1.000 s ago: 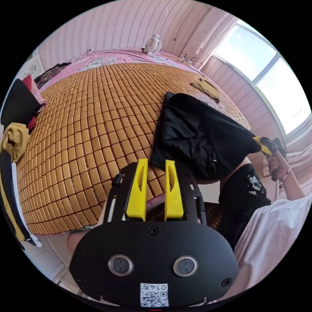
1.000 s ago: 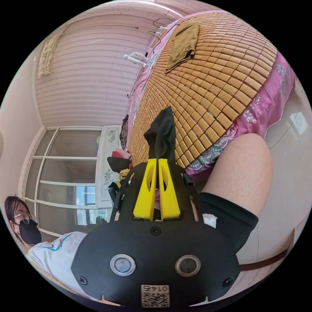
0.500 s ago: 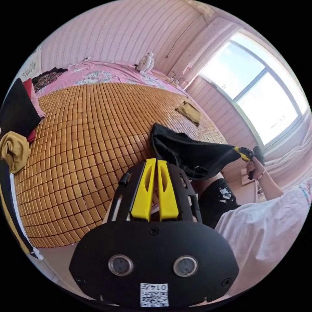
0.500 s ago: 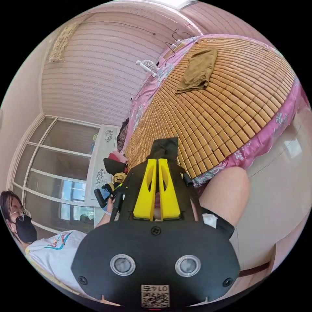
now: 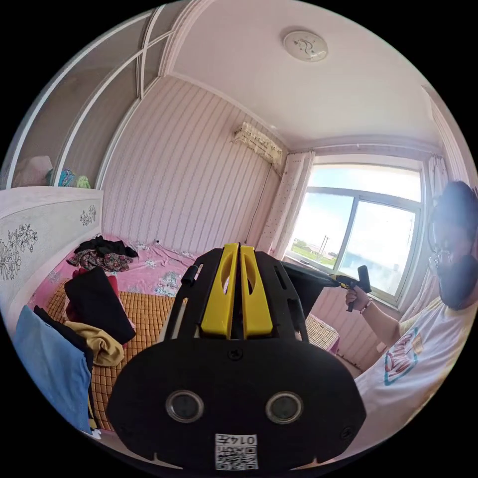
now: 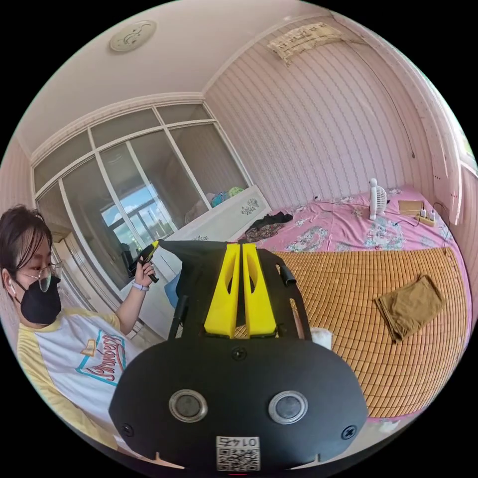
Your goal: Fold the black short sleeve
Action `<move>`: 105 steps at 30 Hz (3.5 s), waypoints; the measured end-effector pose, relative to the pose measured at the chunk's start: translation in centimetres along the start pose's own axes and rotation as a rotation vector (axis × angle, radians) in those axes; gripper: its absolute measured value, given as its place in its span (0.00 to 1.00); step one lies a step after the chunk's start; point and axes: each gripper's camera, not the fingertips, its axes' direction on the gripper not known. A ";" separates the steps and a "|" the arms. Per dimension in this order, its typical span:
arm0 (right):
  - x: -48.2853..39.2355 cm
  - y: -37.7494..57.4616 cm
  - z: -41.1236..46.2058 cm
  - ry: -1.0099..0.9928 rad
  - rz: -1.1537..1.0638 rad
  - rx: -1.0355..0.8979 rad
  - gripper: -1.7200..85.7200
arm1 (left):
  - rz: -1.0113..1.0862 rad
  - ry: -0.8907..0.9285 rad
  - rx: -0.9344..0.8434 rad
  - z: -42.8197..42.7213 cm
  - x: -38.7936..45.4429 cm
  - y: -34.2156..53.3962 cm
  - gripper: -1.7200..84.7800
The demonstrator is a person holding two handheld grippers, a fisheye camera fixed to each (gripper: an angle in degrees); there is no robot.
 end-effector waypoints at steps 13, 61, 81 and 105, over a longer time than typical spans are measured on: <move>-11.7 -3.7 -7.4 -0.116 -0.280 0.144 0.02 | 0.095 0.054 0.211 -13.3 4.8 -0.3 0.01; 17.7 19.6 14.7 0.406 0.647 -0.350 0.04 | -0.376 -0.091 -0.900 21.4 -16.4 20.3 0.01; 14.4 18.5 23.9 0.454 0.495 -0.576 0.03 | -0.596 -0.252 -0.878 23.2 -26.1 19.6 0.01; 7.1 26.1 21.1 0.449 0.510 -0.680 0.02 | -0.645 -0.243 -1.022 18.8 -28.4 22.9 0.01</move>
